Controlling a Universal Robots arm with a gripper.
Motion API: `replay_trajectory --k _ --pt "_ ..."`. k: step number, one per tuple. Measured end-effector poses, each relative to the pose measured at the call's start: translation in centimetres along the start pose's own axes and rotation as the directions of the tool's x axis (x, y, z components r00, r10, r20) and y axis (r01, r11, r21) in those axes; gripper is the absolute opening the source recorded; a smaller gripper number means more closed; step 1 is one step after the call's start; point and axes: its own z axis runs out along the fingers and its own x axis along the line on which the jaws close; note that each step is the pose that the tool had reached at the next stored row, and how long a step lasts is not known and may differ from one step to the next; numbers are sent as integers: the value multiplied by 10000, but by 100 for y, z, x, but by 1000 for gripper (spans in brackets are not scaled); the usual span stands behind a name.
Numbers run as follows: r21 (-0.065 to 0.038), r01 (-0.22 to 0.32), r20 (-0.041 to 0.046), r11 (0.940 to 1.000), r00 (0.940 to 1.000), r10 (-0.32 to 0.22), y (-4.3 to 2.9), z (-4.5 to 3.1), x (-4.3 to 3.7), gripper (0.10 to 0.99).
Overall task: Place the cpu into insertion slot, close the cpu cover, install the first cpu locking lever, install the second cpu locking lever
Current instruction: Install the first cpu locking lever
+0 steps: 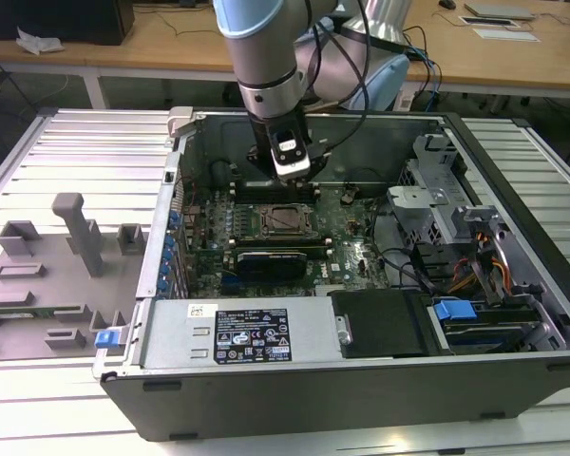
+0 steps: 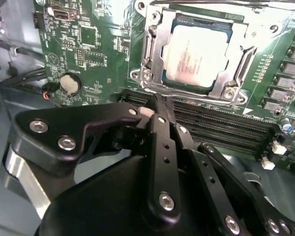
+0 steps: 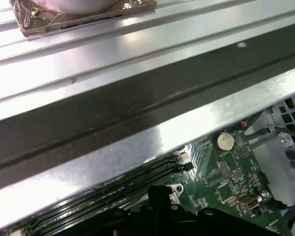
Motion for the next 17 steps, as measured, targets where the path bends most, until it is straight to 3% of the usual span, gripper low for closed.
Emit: replay_trajectory --k 2,3,4,6,7,8,11,12,17 --pt "142 -29 -338 9999 9994 34 6 6 -14 106" --pt "243 -47 -572 9997 9983 61 7 8 -19 106" --pt "263 -50 -614 9996 9981 66 7 8 -19 106" --pt "267 -51 -616 9996 9981 67 7 8 -19 106" --pt "538 -4 -661 9986 9978 39 8 8 -19 106" --pt "1052 89 -741 9944 9972 -11 7 8 -19 106" --pt "1622 203 -813 9865 9967 -71 7 9 -19 106" --pt "1705 225 -841 9851 9964 -82 7 9 -20 106" --pt "1656 507 -892 9849 9954 -362 4 13 -28 106"
